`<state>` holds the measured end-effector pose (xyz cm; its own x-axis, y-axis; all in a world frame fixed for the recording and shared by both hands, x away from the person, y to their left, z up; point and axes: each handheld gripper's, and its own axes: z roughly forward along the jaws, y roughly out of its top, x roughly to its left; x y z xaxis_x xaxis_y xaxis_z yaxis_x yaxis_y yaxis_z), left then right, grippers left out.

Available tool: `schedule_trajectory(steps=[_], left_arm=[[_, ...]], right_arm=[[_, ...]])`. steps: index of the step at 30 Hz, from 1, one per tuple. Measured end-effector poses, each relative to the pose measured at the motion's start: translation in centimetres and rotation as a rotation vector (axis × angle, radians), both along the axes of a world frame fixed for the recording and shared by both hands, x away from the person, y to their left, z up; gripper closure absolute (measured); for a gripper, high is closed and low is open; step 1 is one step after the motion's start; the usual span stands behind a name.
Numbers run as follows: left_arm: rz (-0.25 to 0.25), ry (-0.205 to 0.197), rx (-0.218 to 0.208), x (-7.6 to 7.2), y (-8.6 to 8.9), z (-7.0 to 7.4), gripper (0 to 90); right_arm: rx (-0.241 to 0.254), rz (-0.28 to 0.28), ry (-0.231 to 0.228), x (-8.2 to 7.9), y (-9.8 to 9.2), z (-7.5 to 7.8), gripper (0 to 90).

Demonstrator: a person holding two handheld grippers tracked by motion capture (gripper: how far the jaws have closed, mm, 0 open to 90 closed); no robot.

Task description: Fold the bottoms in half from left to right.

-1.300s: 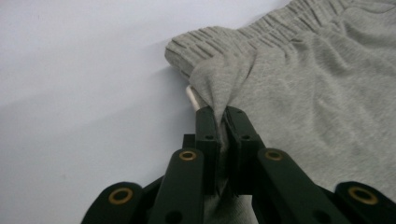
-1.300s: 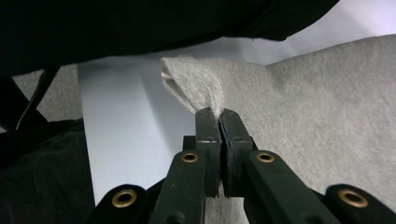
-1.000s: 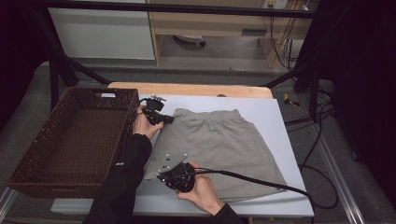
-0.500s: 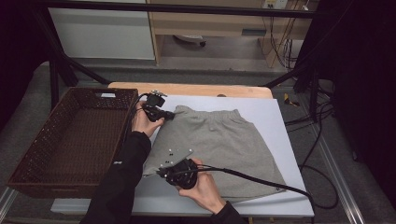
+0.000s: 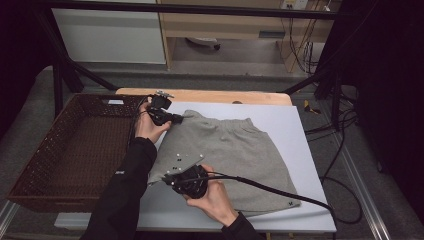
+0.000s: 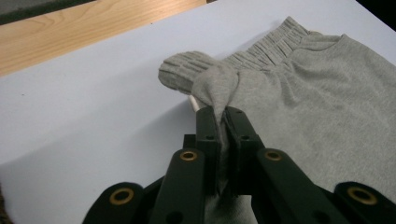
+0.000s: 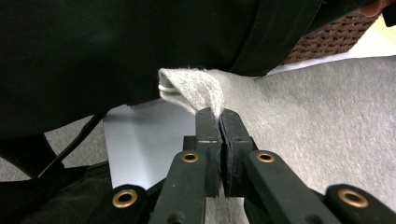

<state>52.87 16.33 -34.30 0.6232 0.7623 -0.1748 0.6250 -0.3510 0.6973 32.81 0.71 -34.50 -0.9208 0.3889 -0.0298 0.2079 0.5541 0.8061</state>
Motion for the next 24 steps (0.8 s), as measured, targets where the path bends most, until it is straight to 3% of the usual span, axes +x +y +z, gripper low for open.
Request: schedule_trajectory(steps=[24], left_arm=[[0.017, -0.014, -0.008, -0.2, 2.3, 2.1, 85.1]], right_arm=[[0.043, 0.009, -0.011, -0.2, 1.5, 1.9, 88.1]])
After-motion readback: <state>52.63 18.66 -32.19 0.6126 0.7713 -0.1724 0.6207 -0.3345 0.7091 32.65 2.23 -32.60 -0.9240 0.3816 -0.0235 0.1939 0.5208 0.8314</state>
